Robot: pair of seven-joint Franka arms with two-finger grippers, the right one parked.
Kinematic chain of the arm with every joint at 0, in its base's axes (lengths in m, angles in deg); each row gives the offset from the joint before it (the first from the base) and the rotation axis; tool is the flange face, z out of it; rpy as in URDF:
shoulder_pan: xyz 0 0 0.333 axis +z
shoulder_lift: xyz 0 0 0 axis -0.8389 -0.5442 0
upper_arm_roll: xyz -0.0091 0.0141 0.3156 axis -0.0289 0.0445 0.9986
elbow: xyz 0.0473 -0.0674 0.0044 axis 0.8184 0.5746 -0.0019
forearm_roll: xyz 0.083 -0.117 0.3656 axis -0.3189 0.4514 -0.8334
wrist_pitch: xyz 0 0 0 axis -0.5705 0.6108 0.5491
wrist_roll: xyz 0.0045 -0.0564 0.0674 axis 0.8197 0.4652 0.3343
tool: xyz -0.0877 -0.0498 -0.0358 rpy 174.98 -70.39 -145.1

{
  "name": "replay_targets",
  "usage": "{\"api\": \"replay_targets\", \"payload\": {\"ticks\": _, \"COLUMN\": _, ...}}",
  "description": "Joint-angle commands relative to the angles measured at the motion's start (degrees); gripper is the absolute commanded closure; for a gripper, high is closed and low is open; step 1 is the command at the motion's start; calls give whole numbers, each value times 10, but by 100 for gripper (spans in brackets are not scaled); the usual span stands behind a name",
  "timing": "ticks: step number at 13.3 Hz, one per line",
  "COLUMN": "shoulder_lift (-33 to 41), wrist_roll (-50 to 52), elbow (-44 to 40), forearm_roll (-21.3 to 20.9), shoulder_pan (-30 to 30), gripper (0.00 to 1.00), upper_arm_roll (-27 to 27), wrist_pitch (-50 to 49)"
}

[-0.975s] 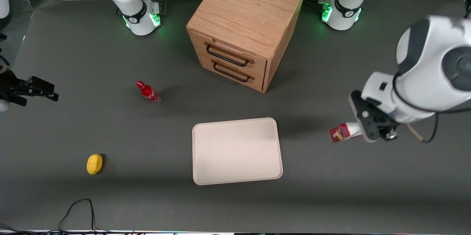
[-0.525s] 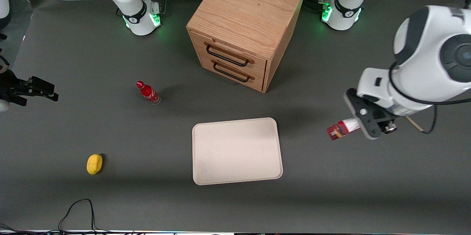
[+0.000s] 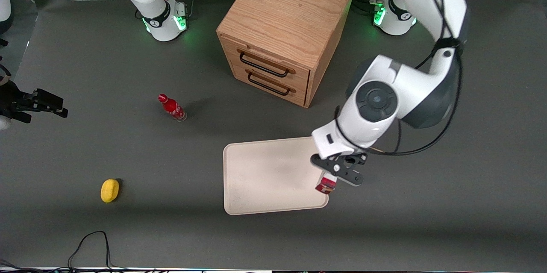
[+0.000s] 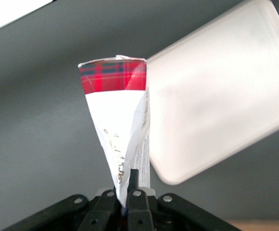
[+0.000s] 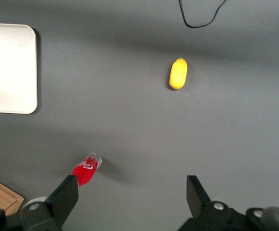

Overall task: Place red cookie box on tray
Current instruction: 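Carry the held box over the cream tray's corner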

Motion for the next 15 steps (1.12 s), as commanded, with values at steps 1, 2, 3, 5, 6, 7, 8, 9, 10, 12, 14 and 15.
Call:
{"api": "replay_targets", "payload": {"ticks": 1, "shoulder_lift": -52, "wrist_roll": 170, "elbow": -35, "forearm_roll": 2, "shoulder_pan": -24, "gripper": 100, "upper_arm_roll": 3, "wrist_pitch": 36}}
{"api": "replay_targets", "payload": {"ticks": 2, "shoulder_lift": -72, "wrist_roll": 230, "elbow": -35, "forearm_roll": 2, "shoulder_pan": -27, "gripper": 100, "upper_arm_roll": 0, "wrist_pitch": 58}}
{"api": "replay_targets", "payload": {"ticks": 3, "shoulder_lift": -87, "wrist_roll": 277, "elbow": -35, "forearm_roll": 2, "shoulder_pan": -31, "gripper": 100, "upper_arm_roll": 0, "wrist_pitch": 71}}
{"api": "replay_targets", "payload": {"ticks": 5, "shoulder_lift": -109, "wrist_roll": 315, "elbow": -33, "forearm_roll": 2, "shoulder_pan": -32, "gripper": 100, "upper_arm_roll": 0, "wrist_pitch": 82}}
{"api": "replay_targets", "payload": {"ticks": 6, "shoulder_lift": -119, "wrist_roll": 337, "elbow": -32, "forearm_roll": 2, "shoulder_pan": -32, "gripper": 100, "upper_arm_roll": 0, "wrist_pitch": 94}}
{"api": "replay_targets", "payload": {"ticks": 7, "shoulder_lift": -129, "wrist_roll": 342, "elbow": -31, "forearm_roll": 0, "shoulder_pan": -32, "gripper": 100, "upper_arm_roll": 1, "wrist_pitch": 105}}
{"api": "replay_targets", "payload": {"ticks": 8, "shoulder_lift": -135, "wrist_roll": 342, "elbow": -29, "forearm_roll": 0, "shoulder_pan": -32, "gripper": 100, "upper_arm_roll": 1, "wrist_pitch": 113}}
{"api": "replay_targets", "payload": {"ticks": 9, "shoulder_lift": -138, "wrist_roll": 342, "elbow": -30, "forearm_roll": 0, "shoulder_pan": -32, "gripper": 100, "upper_arm_roll": 1, "wrist_pitch": 114}}
{"api": "replay_targets", "payload": {"ticks": 10, "shoulder_lift": -139, "wrist_roll": 342, "elbow": -30, "forearm_roll": 0, "shoulder_pan": -32, "gripper": 100, "upper_arm_roll": 1, "wrist_pitch": 114}}
{"api": "replay_targets", "payload": {"ticks": 12, "shoulder_lift": -144, "wrist_roll": 341, "elbow": -29, "forearm_roll": -1, "shoulder_pan": -32, "gripper": 100, "upper_arm_roll": 1, "wrist_pitch": 115}}
{"api": "replay_targets", "payload": {"ticks": 14, "shoulder_lift": -144, "wrist_roll": 339, "elbow": -27, "forearm_roll": -2, "shoulder_pan": -32, "gripper": 100, "upper_arm_roll": 1, "wrist_pitch": 123}}
{"api": "replay_targets", "payload": {"ticks": 15, "shoulder_lift": -144, "wrist_roll": 338, "elbow": -22, "forearm_roll": -2, "shoulder_pan": -32, "gripper": 75, "upper_arm_roll": 1, "wrist_pitch": 126}}
